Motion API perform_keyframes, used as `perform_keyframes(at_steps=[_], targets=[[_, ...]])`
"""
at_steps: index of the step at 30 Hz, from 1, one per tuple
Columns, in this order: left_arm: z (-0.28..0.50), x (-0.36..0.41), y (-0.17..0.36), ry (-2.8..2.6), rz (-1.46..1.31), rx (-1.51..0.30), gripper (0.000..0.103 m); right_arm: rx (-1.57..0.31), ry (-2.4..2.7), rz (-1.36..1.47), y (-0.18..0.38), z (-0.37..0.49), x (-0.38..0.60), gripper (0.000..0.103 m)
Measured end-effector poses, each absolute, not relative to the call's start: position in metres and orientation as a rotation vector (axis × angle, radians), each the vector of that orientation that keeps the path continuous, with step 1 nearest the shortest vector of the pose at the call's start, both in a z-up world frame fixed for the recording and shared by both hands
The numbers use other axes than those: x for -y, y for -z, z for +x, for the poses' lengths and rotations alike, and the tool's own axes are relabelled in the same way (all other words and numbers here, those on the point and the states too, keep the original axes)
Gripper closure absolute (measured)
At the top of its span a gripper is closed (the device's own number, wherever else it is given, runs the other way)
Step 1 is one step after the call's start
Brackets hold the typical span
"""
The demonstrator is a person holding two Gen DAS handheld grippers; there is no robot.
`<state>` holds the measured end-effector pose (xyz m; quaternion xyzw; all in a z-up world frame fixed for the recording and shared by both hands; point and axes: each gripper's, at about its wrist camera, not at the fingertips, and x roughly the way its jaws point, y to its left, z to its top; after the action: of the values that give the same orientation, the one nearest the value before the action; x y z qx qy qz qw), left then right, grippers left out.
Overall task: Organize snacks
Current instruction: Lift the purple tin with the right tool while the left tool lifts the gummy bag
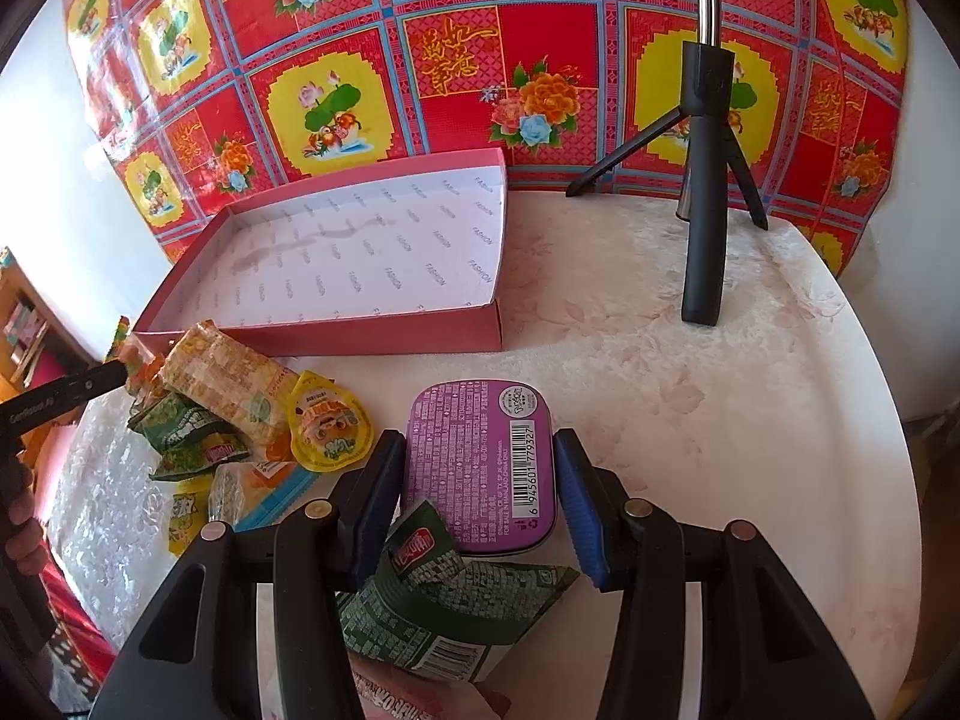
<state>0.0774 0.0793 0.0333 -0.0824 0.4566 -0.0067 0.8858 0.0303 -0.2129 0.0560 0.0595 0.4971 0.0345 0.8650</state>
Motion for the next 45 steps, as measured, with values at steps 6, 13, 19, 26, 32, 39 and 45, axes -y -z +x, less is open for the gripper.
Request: perform_keyframes(at_steps=[6,13,19,26,32,39,45], targets=[[0.091,-0.075,-0.027,0.015,-0.175,-0.959,0.065,-1.046,-0.073,0.123,-0.056,0.034,0.214,0.052],[0.095,-0.081,-0.018,-0.037,-0.182,-0.989,0.077,-1.045,-0.077,0.115,-0.058,0.036,0.214,0.052],[0.089,-0.079,-0.025,-0.053,-0.146,-0.967,0.080,-1.035,-0.086,0.103,-0.063,0.035,0.211,0.052],[0.080,-0.075,-0.038,-0.042,-0.123,-0.939,0.080,-1.017,-0.098,0.086,-0.071,0.034,0.204,0.052],[0.071,-0.072,-0.056,-0.014,-0.122,-0.905,0.080,-0.992,-0.108,0.074,-0.080,0.034,0.198,0.052],[0.075,-0.063,-0.073,0.030,-0.125,-0.885,0.080,-0.972,-0.132,0.077,-0.091,0.040,0.194,0.052],[0.092,-0.053,-0.081,0.066,-0.118,-0.887,0.080,-0.966,-0.154,0.080,-0.096,0.055,0.188,0.052]])
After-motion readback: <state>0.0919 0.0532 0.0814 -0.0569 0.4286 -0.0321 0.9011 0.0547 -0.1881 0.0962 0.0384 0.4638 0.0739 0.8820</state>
